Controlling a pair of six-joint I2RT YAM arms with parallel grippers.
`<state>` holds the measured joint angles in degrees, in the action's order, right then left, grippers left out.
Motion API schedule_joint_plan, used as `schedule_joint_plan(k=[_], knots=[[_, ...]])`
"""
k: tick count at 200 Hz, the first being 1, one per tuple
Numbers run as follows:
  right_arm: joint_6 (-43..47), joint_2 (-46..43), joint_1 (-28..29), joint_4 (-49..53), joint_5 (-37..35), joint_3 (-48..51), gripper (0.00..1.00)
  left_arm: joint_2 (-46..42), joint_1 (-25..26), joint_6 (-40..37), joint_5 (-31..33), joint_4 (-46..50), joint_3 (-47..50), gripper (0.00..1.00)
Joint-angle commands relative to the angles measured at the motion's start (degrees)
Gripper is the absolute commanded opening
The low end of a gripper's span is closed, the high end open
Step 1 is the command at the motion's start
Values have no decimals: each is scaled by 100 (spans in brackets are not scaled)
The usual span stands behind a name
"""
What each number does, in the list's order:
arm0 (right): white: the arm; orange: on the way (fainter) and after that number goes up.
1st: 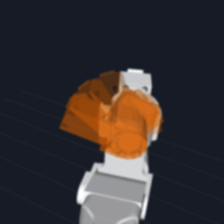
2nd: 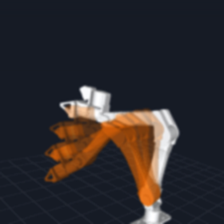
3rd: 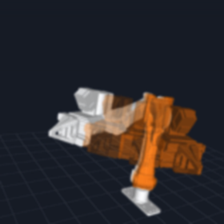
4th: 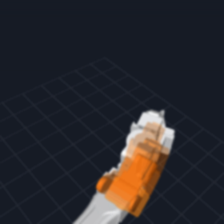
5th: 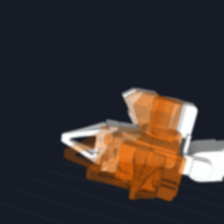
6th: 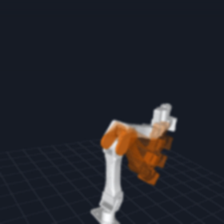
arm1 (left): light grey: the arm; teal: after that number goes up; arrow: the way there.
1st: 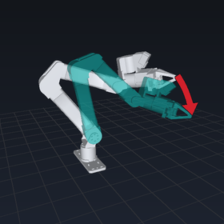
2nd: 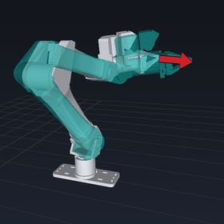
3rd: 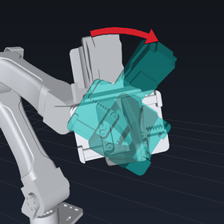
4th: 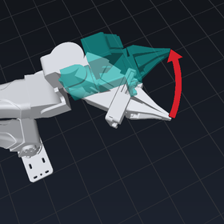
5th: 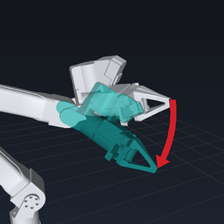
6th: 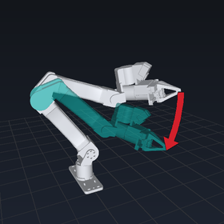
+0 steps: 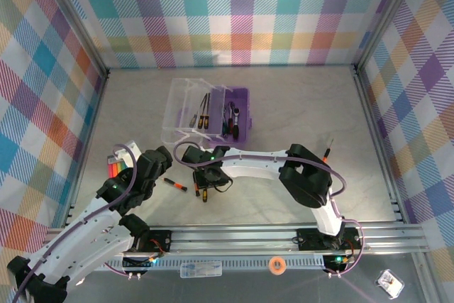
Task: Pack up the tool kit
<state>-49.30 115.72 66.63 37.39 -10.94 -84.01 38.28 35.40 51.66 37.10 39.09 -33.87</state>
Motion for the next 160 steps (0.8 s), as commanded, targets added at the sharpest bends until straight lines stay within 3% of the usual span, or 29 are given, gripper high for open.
schedule_joint_plan(k=[1, 89, 160], knots=[[-41, 159, 48, 102, 92, -221, 48, 10, -59, 72, 30, 74, -6, 100], [4, 454, 43, 306, 5, -340, 42, 104, -68, -15, -10, 61, -81, 100], [-27, 349, 45, 476, -329, -142, 27, -14, -68, -20, 6, 94, -52, 100]])
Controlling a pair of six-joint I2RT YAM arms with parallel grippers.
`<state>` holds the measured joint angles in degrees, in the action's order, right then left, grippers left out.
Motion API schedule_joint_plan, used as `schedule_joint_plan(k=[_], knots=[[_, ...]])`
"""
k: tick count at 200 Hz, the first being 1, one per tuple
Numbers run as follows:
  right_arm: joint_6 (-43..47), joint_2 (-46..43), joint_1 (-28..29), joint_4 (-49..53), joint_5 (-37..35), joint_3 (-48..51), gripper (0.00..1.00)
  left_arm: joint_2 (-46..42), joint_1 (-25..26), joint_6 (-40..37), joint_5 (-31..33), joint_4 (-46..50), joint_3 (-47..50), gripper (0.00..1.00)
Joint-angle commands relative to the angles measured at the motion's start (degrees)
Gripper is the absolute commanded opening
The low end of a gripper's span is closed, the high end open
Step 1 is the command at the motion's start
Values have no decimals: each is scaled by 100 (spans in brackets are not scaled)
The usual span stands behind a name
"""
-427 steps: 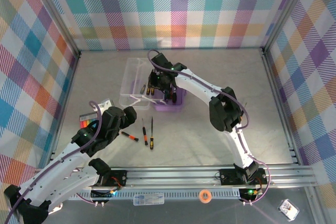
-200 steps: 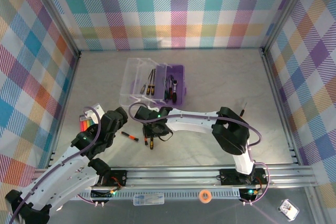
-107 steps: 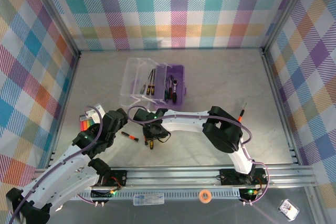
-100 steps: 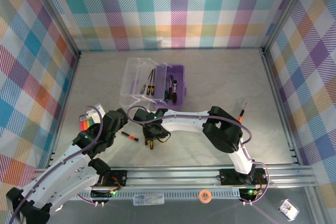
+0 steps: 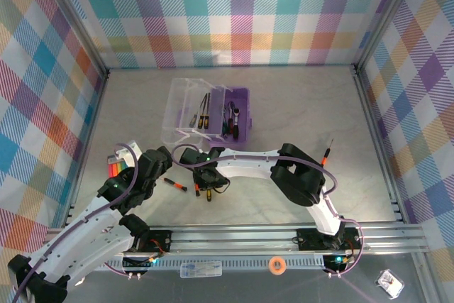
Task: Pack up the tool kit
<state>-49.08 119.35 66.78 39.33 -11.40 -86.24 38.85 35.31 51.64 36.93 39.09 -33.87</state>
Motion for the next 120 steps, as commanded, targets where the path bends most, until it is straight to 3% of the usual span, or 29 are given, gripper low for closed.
schedule_joint_plan(k=[1, 34, 120], knots=[[-45, -15, 29, 283, -293, 85, 27, -71, -59, -20, 24, 97, -51, 100], [11, -155, 10, 292, -451, 334, 21, -67, -68, -75, 81, 105, -58, 100], [293, -641, -6, 49, -582, 574, 19, -18, -77, -119, 43, 33, -146, 100]])
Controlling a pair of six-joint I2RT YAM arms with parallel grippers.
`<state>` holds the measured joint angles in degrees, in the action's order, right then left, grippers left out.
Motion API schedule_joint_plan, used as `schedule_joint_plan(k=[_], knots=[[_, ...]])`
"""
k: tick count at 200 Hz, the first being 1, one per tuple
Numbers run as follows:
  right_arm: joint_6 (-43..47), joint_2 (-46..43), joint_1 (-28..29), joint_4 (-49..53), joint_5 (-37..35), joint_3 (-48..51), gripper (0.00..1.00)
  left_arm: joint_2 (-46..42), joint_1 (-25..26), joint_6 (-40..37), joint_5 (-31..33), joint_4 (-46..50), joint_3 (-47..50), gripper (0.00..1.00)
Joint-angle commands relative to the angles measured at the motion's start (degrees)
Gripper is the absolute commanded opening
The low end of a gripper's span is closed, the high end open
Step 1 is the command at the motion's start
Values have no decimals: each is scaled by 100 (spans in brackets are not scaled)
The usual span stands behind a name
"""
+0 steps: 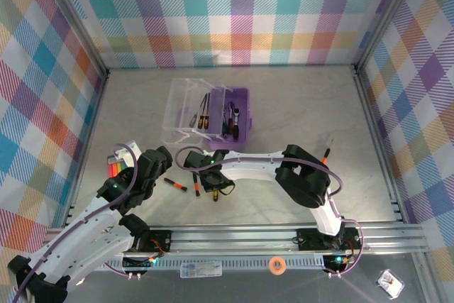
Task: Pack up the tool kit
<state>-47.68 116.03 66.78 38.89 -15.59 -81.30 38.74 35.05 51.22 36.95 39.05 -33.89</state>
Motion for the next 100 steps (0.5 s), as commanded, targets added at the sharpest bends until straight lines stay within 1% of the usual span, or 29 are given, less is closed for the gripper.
schedule_joint_plan(k=[1, 61, 77, 100], knots=[[153, -318, -7, 92, -167, 88, 19, -3, -51, -82, 40, 35, -144, 100], [215, -744, -7, -69, -62, 445, 18, 241, -51, -155, -86, -98, -241, 100], [207, -958, -7, -249, 38, 645, 18, 314, -51, -232, -109, -130, -321, 100], [220, -1138, -9, -222, 51, 707, 18, 393, -60, -397, -117, -124, -481, 100]])
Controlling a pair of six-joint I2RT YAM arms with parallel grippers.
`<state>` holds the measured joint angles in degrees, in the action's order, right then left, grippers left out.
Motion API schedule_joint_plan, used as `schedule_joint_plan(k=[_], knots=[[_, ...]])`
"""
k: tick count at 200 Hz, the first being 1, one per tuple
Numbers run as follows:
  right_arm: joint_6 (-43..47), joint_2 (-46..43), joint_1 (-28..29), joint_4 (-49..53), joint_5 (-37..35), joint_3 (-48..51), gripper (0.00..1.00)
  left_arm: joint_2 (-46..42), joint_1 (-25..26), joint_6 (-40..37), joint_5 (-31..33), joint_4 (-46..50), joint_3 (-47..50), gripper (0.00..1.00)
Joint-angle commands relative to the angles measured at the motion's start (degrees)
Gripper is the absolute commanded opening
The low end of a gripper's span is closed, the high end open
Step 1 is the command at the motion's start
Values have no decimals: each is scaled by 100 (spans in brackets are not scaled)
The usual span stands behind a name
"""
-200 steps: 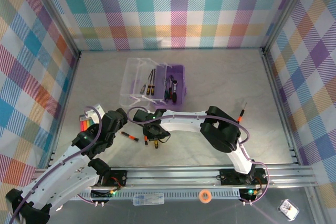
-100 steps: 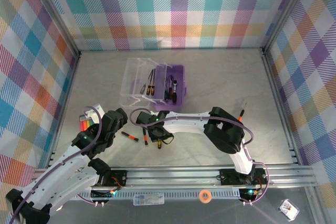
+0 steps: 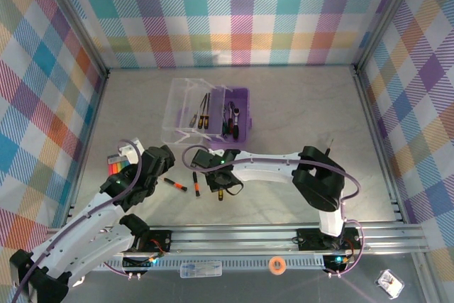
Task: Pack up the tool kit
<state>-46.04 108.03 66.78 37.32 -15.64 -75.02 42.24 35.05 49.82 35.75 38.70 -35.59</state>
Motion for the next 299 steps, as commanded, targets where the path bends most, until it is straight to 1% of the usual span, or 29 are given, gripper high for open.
schedule_joint_plan(k=[1, 27, 55, 94, 142, 183, 203, 230, 251, 278, 280, 290, 299], knots=[[58, -345, -8, -61, 54, 78, 18, 41, -60, -260, 3, -90, -318, 100], [137, -519, -7, 25, 2, 70, 18, 71, -68, -316, -66, -184, -326, 100], [239, -774, -7, 146, -167, 17, 18, 138, -77, -331, -296, -304, -299, 100], [501, -852, -59, 328, -275, -357, 18, 223, -77, -430, -515, -320, -369, 100], [856, -955, -503, 264, -90, -706, 18, 115, -77, -431, -612, -271, -325, 100], [1137, -885, -1081, 186, 218, -1016, 18, 133, -77, -438, -877, -287, -286, 100], [1292, -806, -1355, 173, 278, -1199, 18, 170, -77, -549, -1210, -483, -225, 100], [1484, -543, -1734, 170, 403, -1633, 18, 346, -77, -650, -1881, -985, -103, 100], [1639, -139, -1941, 304, 472, -2196, 18, 613, -78, -678, -2490, -1467, -14, 100], [1679, 392, -2183, 383, 646, -2836, 18, 946, -62, -689, -3446, -2222, 119, 100], [1684, 427, -2193, 382, 660, -2887, 18, 958, -60, -672, -3505, -2394, 140, 100], [1704, 658, -2267, 442, 731, -3151, 19, 958, -51, -610, -3703, -2712, 236, 100], [1701, 874, -2330, 502, 795, -3395, 19, 891, -42, -549, -3743, -2860, 325, 100]])
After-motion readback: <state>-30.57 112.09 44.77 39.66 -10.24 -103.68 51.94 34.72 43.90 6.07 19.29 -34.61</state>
